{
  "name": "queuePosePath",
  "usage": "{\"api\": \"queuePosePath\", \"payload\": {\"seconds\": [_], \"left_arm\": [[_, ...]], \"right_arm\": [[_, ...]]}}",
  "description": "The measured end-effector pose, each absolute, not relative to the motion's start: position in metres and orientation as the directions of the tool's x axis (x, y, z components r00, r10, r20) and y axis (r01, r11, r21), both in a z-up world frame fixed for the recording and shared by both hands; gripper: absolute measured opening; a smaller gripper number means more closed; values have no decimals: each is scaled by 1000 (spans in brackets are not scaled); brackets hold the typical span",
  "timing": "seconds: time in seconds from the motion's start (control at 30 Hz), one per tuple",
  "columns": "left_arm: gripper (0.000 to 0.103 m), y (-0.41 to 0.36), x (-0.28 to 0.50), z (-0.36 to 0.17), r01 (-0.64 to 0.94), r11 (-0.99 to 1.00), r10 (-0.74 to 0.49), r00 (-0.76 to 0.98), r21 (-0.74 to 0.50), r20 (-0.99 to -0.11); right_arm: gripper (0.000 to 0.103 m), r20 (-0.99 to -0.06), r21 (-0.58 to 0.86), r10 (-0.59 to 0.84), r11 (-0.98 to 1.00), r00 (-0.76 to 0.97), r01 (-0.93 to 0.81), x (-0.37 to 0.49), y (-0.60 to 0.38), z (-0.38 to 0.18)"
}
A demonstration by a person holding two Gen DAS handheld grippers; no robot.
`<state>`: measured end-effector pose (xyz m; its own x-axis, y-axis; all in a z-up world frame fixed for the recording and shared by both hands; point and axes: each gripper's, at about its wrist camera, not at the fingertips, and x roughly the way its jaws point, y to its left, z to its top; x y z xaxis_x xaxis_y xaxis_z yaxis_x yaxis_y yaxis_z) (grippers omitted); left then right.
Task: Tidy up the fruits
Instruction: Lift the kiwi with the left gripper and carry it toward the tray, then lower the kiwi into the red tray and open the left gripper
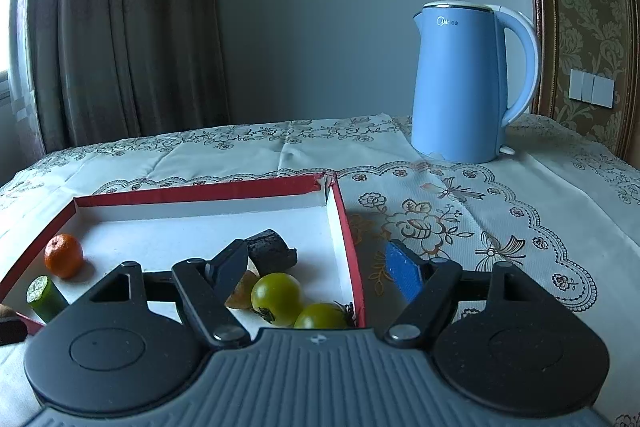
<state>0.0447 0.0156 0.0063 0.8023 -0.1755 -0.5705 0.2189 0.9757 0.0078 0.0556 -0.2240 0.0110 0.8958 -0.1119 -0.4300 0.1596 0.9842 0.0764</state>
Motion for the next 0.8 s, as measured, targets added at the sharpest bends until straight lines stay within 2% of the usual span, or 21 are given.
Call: {"api": "queuePosePath", "payload": {"seconds": [0.17, 0.57, 0.8], "left_arm": [[23, 15, 45, 22, 252, 968, -217, 799, -16, -561], [23, -11, 89, 39, 263, 965, -220, 836, 14, -503], [23, -26, 139, 25, 247, 969, -217, 796, -25, -566]], "right_arm": [[76, -434, 71, -117, 984, 893, 163, 56, -224, 10], [76, -434, 63, -121, 984, 893, 164, 57, -223, 9], [76, -441, 62, -117, 985, 890, 161, 58, -223, 8]]}}
